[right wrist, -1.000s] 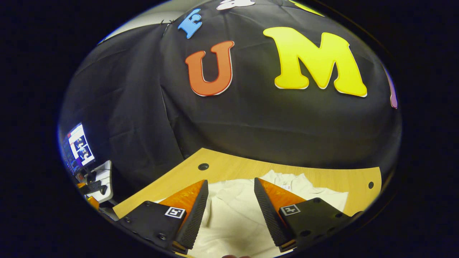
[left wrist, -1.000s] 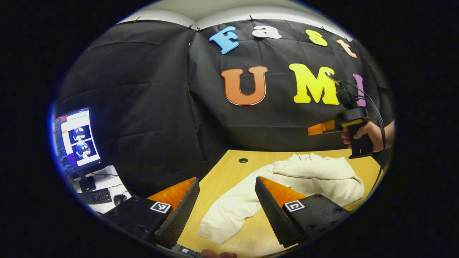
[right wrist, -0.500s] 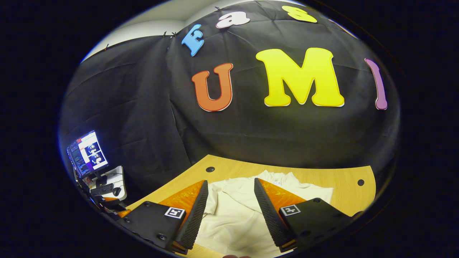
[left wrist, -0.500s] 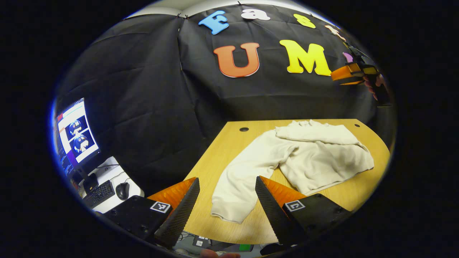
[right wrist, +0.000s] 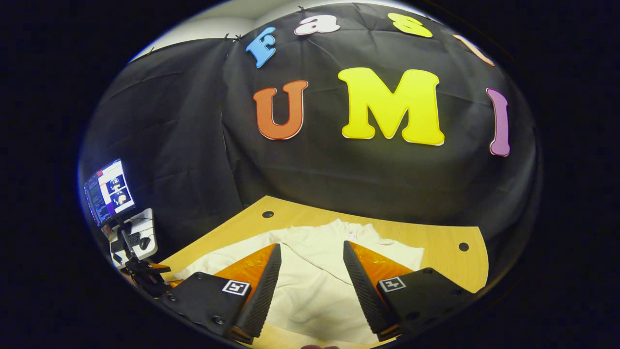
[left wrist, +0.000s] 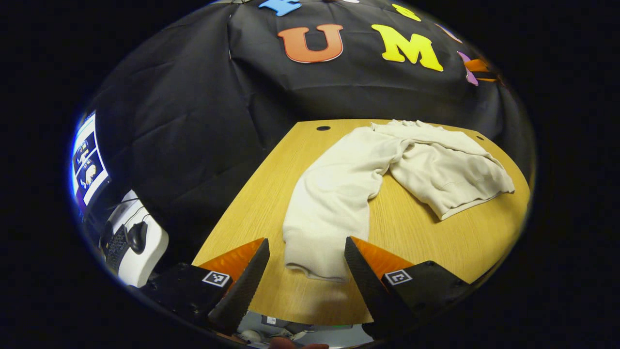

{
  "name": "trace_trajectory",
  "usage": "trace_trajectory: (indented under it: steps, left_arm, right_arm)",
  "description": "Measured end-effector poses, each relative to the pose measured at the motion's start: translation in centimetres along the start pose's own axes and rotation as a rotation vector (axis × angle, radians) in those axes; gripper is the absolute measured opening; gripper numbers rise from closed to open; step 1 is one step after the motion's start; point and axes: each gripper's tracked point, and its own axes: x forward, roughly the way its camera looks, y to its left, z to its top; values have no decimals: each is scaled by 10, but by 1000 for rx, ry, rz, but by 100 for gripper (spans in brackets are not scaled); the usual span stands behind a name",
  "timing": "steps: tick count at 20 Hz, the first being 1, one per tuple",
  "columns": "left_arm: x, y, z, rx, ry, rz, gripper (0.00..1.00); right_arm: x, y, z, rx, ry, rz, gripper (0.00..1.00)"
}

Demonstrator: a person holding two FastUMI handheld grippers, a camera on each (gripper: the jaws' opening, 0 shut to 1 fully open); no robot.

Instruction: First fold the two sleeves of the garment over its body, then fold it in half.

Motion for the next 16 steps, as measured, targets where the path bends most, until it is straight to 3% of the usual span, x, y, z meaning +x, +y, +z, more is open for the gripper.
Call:
trace_trajectory:
  steps: [5, 7, 11, 12, 16]
  left_arm:
    - [17, -2, -11, -50, 33, -27, 99]
    - [14, -6, -15, -96, 42, -47, 94]
    - [15, -11, -14, -136, 49, -54, 64]
    - [15, -14, -14, -131, 51, -60, 41]
    - [16, -15, -11, -117, 80, -66, 22]
  right_arm:
    - [-10, 3, 0, -12, 5, -1, 81]
    - [-13, 4, 0, -18, 4, 0, 81]
    - [-17, 9, -8, -5, 16, 16, 81]
    - [-17, 10, -11, -1, 22, 17, 81]
    - [-22, 6, -14, 7, 26, 20, 81]
